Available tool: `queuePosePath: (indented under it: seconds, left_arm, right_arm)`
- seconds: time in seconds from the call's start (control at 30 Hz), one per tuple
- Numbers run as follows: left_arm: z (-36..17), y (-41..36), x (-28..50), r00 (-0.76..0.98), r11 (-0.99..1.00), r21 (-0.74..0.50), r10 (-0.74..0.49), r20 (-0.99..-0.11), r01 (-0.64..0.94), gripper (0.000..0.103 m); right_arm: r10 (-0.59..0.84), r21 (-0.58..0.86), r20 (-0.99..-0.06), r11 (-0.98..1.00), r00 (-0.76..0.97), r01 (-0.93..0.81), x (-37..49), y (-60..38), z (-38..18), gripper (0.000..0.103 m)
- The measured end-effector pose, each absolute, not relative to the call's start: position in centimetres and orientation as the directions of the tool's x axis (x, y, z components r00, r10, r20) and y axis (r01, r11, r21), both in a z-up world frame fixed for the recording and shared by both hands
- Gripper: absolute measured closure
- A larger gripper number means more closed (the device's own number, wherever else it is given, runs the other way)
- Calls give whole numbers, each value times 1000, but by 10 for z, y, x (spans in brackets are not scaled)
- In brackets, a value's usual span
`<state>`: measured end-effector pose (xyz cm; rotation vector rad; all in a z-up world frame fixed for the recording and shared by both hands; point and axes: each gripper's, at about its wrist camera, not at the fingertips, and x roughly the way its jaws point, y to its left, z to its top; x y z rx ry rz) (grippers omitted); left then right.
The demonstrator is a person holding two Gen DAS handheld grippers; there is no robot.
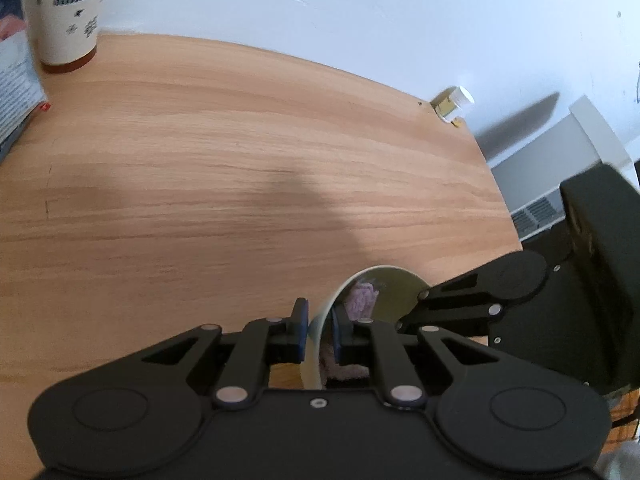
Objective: Clean bowl
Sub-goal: 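Keep scrubbing the bowl interior with the cloth in the right gripper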
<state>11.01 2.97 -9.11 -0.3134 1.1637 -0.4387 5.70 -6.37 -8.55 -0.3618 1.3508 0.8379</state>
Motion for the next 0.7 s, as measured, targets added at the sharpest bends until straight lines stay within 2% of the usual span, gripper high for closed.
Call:
queuePosePath:
  seconds: [0.1, 0.27, 0.37, 0.7]
  left_arm:
    - [-90, 26, 109, 321, 882, -433, -472, -821, 188, 94]
    - [-89, 25, 110, 321, 885, -420, -465, -825, 200, 94]
    - [-89, 22, 111, 316, 888, -406, -458, -831, 218, 94]
    - [-90, 15, 110, 290, 896, -364, -429, -855, 252, 95]
  right_arm:
    - [269, 168, -963, 660, 21, -733, 54, -59, -78, 78]
    - [321, 245, -947, 670, -24, -701, 61, -77, -42, 78]
    - [296, 238, -954, 627, -56, -741, 57, -75, -36, 78]
    - [224, 253, -962, 535, -153, -806, 57, -69, -59, 78]
